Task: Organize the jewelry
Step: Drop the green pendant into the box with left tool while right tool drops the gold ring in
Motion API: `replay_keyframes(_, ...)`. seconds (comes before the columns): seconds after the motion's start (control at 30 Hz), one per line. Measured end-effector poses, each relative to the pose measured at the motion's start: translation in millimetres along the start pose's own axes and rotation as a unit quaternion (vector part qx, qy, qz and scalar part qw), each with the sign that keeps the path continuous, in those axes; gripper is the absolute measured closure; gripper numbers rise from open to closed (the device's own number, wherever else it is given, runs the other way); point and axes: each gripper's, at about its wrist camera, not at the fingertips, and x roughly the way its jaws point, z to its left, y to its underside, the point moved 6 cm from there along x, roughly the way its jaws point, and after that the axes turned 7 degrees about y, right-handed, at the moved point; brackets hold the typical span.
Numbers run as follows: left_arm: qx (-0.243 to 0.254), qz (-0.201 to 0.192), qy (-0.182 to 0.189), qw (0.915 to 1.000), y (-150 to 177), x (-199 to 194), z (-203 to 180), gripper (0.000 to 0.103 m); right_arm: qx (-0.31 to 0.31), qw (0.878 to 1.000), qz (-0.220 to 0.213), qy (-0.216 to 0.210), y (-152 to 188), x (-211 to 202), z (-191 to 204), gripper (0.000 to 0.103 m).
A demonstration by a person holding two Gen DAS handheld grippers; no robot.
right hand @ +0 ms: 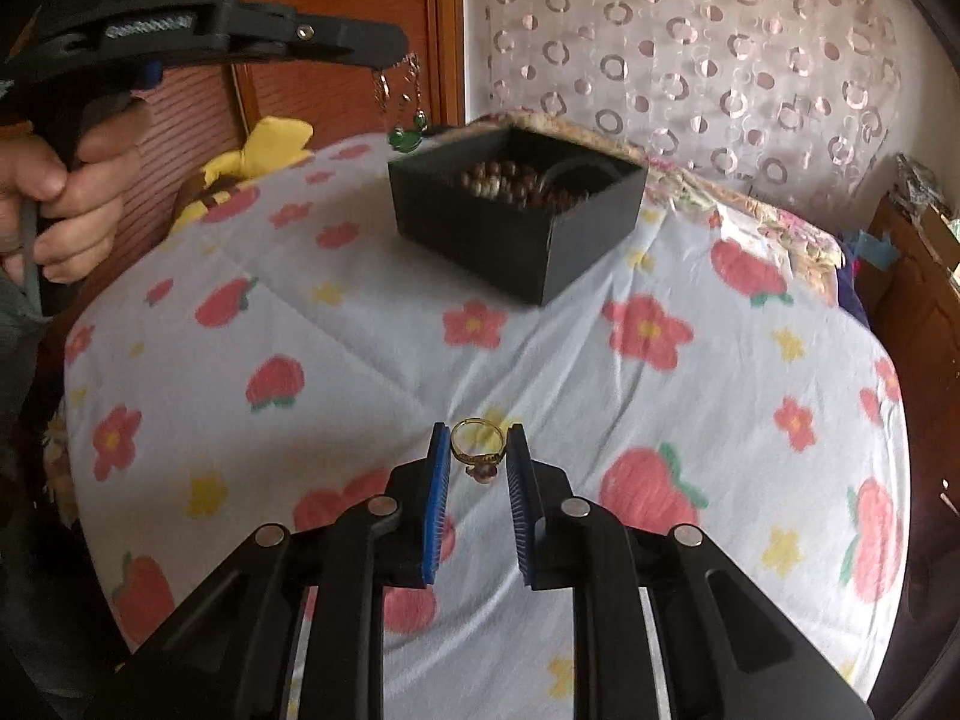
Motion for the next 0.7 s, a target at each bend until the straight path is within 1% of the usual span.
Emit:
replay_keyframes(0.17, 0.002, -0.012, -0.013, 0.9999, -19.0, -0.7, 14.4, 0.100, -0.001, 1.000, -0.026, 0.005, -29.9, -4.7, -10.6, 0.082)
replay_keyframes(0.33, -0.002, -0.008, -0.028, 0.9996, -30.4, 13.5, 32.2, 0.100, 0.003, 0.998, -0.058, 0.006, -68.8, -4.2, -24.5, 0.082)
replay_keyframes(0.5, -0.018, 0.001, -0.039, 0.9991, -30.2, 34.7, 52.2, 0.100, 0.006, 0.997, -0.076, 0.007, -100.7, 6.8, -35.8, 0.082)
replay_keyframes(0.7, -0.038, 0.020, -0.053, 0.9977, -22.2, 59.3, 75.6, 0.100, 0.012, 0.997, -0.075, 0.000, -123.8, 31.5, -40.7, 0.082)
